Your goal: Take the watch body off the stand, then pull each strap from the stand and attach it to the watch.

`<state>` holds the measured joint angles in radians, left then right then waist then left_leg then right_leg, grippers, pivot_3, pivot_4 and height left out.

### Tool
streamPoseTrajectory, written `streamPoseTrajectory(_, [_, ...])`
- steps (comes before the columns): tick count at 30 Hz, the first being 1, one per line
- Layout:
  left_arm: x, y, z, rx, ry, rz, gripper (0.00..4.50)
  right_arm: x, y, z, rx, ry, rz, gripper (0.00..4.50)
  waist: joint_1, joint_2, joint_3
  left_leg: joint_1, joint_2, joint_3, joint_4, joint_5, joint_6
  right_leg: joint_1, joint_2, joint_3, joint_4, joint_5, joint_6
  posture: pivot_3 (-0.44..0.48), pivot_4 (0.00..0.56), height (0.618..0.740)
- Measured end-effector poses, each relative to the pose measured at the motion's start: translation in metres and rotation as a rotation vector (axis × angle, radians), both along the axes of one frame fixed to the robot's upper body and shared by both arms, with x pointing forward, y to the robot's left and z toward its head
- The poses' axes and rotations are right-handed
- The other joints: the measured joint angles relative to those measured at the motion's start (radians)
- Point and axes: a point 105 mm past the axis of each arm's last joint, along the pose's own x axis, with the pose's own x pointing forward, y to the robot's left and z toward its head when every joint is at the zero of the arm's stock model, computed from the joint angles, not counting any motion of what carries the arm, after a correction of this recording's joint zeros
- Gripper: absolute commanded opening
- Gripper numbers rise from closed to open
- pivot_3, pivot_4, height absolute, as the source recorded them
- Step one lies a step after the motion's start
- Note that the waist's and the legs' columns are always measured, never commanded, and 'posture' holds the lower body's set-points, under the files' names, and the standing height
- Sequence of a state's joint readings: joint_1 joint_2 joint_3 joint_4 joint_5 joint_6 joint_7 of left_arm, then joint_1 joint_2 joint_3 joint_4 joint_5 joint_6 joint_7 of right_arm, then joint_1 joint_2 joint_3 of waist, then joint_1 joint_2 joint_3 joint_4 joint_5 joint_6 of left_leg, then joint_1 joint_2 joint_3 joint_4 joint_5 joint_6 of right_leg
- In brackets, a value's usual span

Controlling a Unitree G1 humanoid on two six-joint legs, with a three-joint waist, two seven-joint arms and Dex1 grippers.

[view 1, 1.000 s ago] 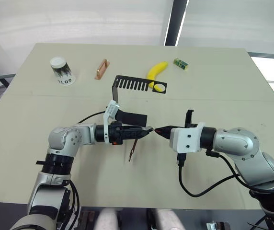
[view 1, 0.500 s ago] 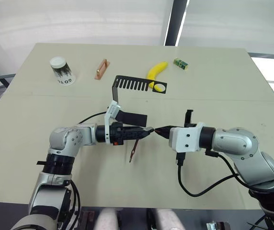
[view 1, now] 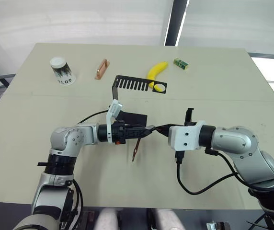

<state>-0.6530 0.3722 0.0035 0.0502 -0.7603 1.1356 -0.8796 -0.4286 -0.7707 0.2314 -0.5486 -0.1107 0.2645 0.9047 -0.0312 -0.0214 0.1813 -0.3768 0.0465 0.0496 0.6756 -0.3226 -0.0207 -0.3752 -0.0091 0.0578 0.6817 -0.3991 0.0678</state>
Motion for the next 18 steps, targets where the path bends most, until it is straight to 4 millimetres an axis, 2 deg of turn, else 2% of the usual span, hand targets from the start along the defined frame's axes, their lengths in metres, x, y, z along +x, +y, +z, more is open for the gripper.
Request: streamPoseTrajectory(18, [-0.0041,-0.0019,0.0016,0.007,-0.012,-0.003,1.64,0.0022,0.0007,-0.0009,-0.020,-0.003,-0.002,0.00,0.000,0.000,0.000,0.000,0.000,0.000,0.000,0.000,0.000,0.000,0.000,0.000,0.000,0.000,0.000,0.000,0.150,0.740])
